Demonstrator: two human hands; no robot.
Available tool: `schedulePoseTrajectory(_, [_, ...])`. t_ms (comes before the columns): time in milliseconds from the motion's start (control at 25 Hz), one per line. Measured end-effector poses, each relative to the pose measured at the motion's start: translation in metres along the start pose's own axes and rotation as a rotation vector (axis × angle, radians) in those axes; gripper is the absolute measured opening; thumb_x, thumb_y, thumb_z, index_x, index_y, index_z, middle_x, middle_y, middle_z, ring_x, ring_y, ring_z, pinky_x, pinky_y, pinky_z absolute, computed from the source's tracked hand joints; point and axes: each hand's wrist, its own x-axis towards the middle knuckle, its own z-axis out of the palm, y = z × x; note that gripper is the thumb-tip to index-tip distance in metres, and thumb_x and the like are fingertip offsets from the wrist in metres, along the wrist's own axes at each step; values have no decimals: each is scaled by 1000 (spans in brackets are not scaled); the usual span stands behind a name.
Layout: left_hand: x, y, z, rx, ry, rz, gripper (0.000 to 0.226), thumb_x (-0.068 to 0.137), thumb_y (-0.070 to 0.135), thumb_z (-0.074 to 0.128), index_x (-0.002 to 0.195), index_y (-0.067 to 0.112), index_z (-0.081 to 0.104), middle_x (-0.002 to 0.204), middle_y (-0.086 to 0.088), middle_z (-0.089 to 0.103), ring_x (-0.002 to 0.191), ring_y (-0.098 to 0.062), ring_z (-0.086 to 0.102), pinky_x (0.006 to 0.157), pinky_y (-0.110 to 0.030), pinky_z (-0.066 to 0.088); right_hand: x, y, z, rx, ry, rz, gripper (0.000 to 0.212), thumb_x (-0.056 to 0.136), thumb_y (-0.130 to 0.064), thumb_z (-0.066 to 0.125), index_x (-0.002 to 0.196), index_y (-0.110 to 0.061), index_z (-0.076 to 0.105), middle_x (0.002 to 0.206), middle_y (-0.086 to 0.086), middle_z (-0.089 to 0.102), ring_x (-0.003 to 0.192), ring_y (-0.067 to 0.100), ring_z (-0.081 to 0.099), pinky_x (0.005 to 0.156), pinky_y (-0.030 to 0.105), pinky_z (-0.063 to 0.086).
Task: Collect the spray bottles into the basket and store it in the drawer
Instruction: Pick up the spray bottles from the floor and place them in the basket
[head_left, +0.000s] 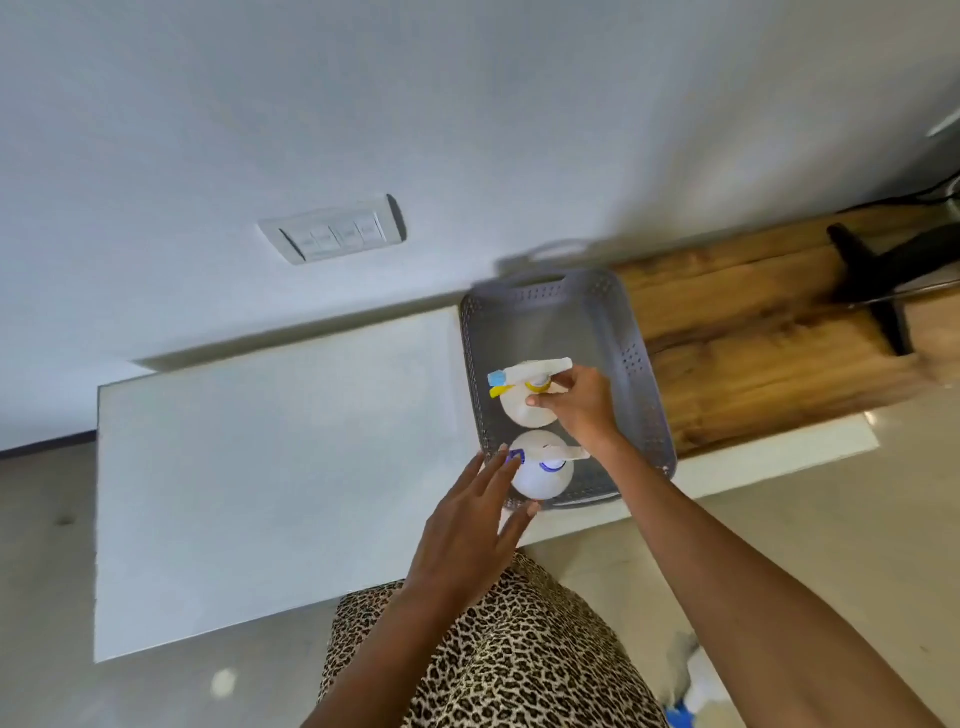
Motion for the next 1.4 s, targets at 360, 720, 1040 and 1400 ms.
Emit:
schedulePoseTrajectory(360, [17, -1, 11, 92, 24, 23, 56, 93, 37, 42, 144, 26, 20, 154, 8, 19, 143, -6, 9, 112, -23, 21, 21, 14, 0, -64, -72, -8, 53, 53, -7, 87, 102, -7, 67, 100, 11, 71, 83, 17, 62, 75, 30, 53])
schedulePoseTrajectory(720, [12, 4, 9, 166, 5, 14, 59, 93, 38, 41, 145, 24, 15, 155, 3, 20, 144, -13, 12, 115, -28, 16, 7, 11, -9, -109, -71, -19, 55, 59, -3, 83, 109, -9, 59, 109, 13, 67, 87, 16, 56, 72, 27, 48])
schedulePoseTrajectory(1040, [-5, 39, -2, 118, 115, 50, 55, 92, 31, 46, 141, 16, 28, 152, -1, 27, 143, -16, 16, 118, -36, 18, -51, 5, -53, -22, 29, -30, 65, 66, -7, 80, 123, -9, 48, 117, 11, 61, 107, 21, 57, 83, 26, 45])
schedulePoseTrajectory(1400, [-71, 62, 34, 241, 129, 356, 43, 88, 19, 53, 129, 10, 46, 146, -11, 39, 140, -26, 26, 116, -43, 20, -199, 66, -103, 151, 288, 54, 51, 71, -4, 75, 117, -7, 53, 109, 11, 62, 94, 17, 55, 83, 26, 47])
